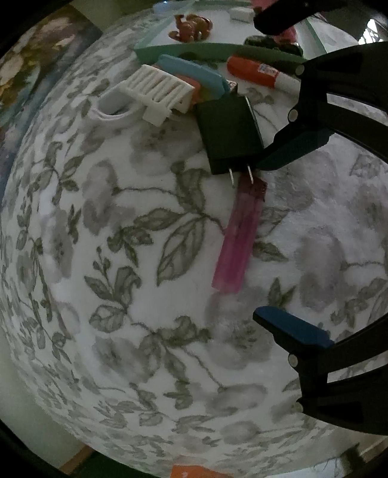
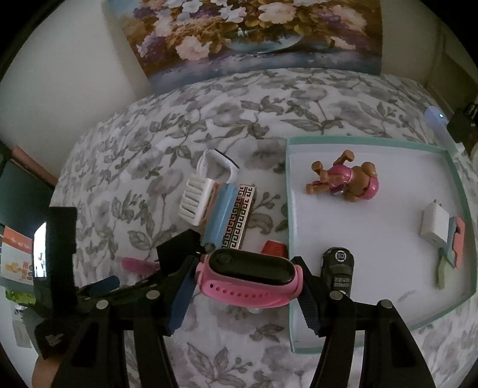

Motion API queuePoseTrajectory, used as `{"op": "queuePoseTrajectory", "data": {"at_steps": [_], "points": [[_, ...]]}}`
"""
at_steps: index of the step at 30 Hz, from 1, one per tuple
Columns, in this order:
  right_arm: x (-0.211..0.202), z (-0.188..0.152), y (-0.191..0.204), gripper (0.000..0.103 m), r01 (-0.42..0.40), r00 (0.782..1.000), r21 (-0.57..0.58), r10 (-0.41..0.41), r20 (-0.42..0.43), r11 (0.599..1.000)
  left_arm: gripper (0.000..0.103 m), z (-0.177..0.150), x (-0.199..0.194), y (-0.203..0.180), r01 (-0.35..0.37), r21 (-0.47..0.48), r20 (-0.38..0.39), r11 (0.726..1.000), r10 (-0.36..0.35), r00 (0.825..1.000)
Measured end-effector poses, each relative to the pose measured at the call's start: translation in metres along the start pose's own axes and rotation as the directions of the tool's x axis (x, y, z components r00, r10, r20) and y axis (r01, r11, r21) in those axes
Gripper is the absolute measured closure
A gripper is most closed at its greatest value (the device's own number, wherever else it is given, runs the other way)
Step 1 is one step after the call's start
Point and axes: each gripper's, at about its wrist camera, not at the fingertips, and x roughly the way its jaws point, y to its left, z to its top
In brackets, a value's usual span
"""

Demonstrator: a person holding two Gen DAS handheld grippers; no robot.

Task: Organize rigid objects
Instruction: 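Grasp the pink lighter with the left tool while the right tool holds the watch, then carry watch and lighter into the teal-rimmed tray and open both tools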

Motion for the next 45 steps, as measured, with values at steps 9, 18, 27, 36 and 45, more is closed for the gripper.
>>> {"op": "queuePoseTrajectory", "data": {"at_steps": [9, 18, 27, 36, 45], "points": [[0.002, -0.001, -0.005, 0.038, -0.005, 1.000, 0.013, 0.005, -0.012, 1.000, 0.011, 0.001, 0.016, -0.020, -0.038, 0.002, 0.024, 0.999, 0.038, 0.999], [0.009, -0.002, -0.012, 0.038, 0.003, 0.999, 0.034, -0.001, -0.038, 0.999, 0.018, 0.002, 0.014, -0.018, -0.024, 0.017, 0.039, 1.000, 0.023, 0.999], [0.012, -0.002, -0.017, 0.038, 0.005, 0.999, 0.054, -0.003, -0.051, 0.999, 0.021, 0.002, 0.000, -0.005, 0.018, 0.004, 0.040, 1.000, -0.019, 0.999], [0.007, 0.000, -0.029, 0.037, -0.009, 0.999, 0.089, 0.012, -0.039, 0.996, 0.021, 0.000, -0.057, -0.006, 0.018, -0.014, 0.205, 1.000, -0.014, 0.979], [-0.003, 0.001, -0.073, 0.037, 0.018, 0.999, 0.189, -0.013, -0.030, 0.982, 0.020, -0.014, -0.096, -0.032, 0.007, 0.068, 0.302, 0.998, -0.027, 0.953]]}}
